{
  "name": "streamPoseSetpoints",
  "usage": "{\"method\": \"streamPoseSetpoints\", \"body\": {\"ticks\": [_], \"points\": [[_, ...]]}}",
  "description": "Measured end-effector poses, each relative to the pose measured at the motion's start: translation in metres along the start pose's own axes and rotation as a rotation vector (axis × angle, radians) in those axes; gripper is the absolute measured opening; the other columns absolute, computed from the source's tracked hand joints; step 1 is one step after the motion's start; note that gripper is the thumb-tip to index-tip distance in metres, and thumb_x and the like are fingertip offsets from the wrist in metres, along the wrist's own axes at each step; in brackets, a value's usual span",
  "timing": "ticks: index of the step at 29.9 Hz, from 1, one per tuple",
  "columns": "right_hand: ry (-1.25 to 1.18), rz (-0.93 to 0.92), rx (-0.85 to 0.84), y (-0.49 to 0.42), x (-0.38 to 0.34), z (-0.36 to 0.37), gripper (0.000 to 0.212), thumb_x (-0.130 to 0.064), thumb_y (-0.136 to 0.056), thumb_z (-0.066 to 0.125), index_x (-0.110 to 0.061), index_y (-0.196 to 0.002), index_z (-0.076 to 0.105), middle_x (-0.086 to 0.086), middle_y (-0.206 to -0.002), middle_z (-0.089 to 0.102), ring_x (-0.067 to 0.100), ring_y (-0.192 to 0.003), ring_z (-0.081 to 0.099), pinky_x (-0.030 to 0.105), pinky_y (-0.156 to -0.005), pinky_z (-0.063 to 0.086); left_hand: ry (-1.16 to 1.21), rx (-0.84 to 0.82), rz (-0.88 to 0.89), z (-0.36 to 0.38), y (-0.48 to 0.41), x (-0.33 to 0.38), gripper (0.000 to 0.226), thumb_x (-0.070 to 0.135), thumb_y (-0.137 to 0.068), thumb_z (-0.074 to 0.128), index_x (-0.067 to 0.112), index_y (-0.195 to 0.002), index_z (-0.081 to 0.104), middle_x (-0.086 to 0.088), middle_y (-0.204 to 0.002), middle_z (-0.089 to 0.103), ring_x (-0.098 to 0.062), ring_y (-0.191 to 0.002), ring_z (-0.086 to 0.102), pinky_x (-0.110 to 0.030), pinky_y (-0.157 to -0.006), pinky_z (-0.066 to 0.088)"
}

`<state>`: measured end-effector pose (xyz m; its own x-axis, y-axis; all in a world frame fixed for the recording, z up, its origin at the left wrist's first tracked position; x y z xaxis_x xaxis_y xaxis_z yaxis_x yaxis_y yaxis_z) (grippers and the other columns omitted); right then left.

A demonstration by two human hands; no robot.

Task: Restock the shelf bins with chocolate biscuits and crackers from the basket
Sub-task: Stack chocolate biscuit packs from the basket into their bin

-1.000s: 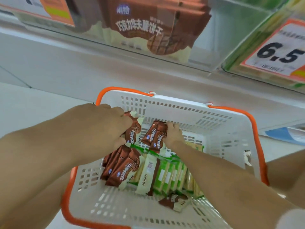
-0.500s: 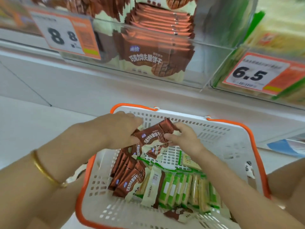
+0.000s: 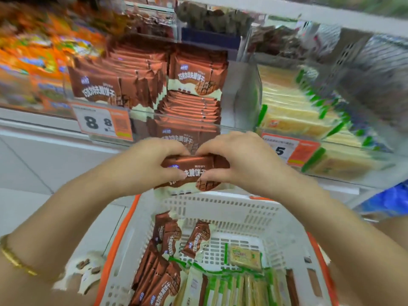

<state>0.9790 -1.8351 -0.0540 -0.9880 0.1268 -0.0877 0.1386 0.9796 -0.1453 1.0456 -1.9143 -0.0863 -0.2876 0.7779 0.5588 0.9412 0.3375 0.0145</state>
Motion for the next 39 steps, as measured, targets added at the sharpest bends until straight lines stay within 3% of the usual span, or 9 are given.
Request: {"method": "streamPoseSetpoints", "body": {"ticks": [4,6,8,11,16,21,25,33,39], "points": [[-0.047,0.021,-0.067,-0.034,0.005,-0.027,0.021,-0.036,-0.082,0.069,-0.028,-0.100,0.063,-0.010,-0.091,0.059,0.013,-0.088,0.053,0.036,-0.078,0.048,0.049,0.454,0.100,-0.044,0.002,0.008,0.040,0.015,-0.078,0.074,0.026,-0.114,0.060,0.013,-0.100,0.061,0.003,-0.091,0.056,-0.011,-0.080,0.042],[-0.135,0.068,0.012,-0.048,0.018,-0.058,0.017,-0.032,-0.081,0.072,-0.026,-0.094,0.063,-0.010,-0.085,0.057,0.012,-0.083,0.053,0.033,-0.076,0.047,0.031,0.734,0.178,-0.066,0.013,0.014,0.056,0.014,-0.081,0.069,0.015,-0.133,0.047,0.004,-0.121,0.051,-0.006,-0.116,0.047,-0.022,-0.101,0.037],[-0.155,0.110,0.118,-0.067,0.032,-0.087,0.017,-0.029,-0.082,0.071,-0.024,-0.095,0.063,-0.009,-0.087,0.055,0.012,-0.084,0.053,0.028,-0.072,0.043,-0.054,0.842,0.173,-0.076,0.016,0.015,0.061,0.009,-0.083,0.066,0.008,-0.138,0.040,-0.006,-0.139,0.041,-0.017,-0.133,0.034,-0.032,-0.112,0.028],[-0.060,0.172,0.188,-0.105,0.050,-0.094,0.016,-0.025,-0.084,0.069,-0.024,-0.097,0.059,-0.006,-0.096,0.052,0.017,-0.093,0.053,0.034,-0.081,0.047,-0.205,0.779,0.149,-0.067,0.006,0.010,0.052,0.005,-0.085,0.060,0.006,-0.135,0.046,-0.012,-0.144,0.039,-0.025,-0.137,0.032,-0.026,-0.114,0.018],[-0.029,0.385,0.275,-0.149,0.092,-0.071,0.019,-0.021,-0.089,0.064,-0.018,-0.107,0.059,0.001,-0.113,0.057,0.023,-0.103,0.053,0.035,-0.082,0.044,-0.360,0.554,0.126,-0.044,-0.013,0.005,0.046,0.027,-0.085,0.037,0.007,-0.120,0.061,-0.013,-0.134,0.053,-0.031,-0.131,0.044,-0.045,-0.107,0.035],[0.061,0.406,0.289,-0.166,0.101,-0.042,0.030,-0.025,-0.089,0.065,-0.016,-0.116,0.059,0.014,-0.126,0.046,0.033,-0.109,0.052,0.036,-0.085,0.043,-0.379,0.508,0.109,-0.037,-0.014,-0.003,0.040,0.017,-0.081,0.050,0.009,-0.119,0.061,-0.011,-0.127,0.058,-0.031,-0.126,0.049,-0.041,-0.107,0.034],[0.252,0.431,0.320,-0.169,0.102,-0.046,0.042,-0.031,-0.086,0.068,-0.013,-0.120,0.052,0.014,-0.124,0.053,0.035,-0.120,0.045,0.046,-0.091,0.041,-0.380,0.504,0.113,-0.038,-0.014,-0.005,0.041,0.013,-0.079,0.052,0.010,-0.120,0.061,-0.009,-0.126,0.058,-0.030,-0.127,0.048,-0.039,-0.107,0.034],[0.255,0.396,0.322,-0.167,0.100,-0.050,0.053,-0.032,-0.080,0.073,-0.013,-0.122,0.048,0.012,-0.128,0.050,0.033,-0.121,0.044,0.047,-0.093,0.041,-0.385,0.517,0.162,-0.038,-0.006,0.000,0.042,0.009,-0.082,0.052,0.008,-0.123,0.059,-0.009,-0.131,0.055,-0.027,-0.129,0.044,-0.033,-0.109,0.028],[0.012,0.300,0.368,-0.117,0.063,-0.061,0.025,-0.019,-0.082,0.069,-0.020,-0.100,0.053,0.005,-0.108,0.051,0.025,-0.103,0.051,0.037,-0.083,0.044,-0.444,0.600,0.344,-0.030,0.020,0.028,0.031,0.001,-0.078,0.056,0.003,-0.107,0.065,-0.010,-0.107,0.063,-0.033,-0.099,0.057,-0.046,-0.080,0.047]]}}
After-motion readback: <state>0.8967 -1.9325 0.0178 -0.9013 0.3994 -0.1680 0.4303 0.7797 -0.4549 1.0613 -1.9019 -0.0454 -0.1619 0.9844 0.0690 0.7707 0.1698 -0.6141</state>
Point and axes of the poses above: each hand's wrist, its own y-axis away from the middle knuckle, its own z-axis out of the palm, x = y × z, the point moved 9 cm from there along -y, towards the middle knuckle
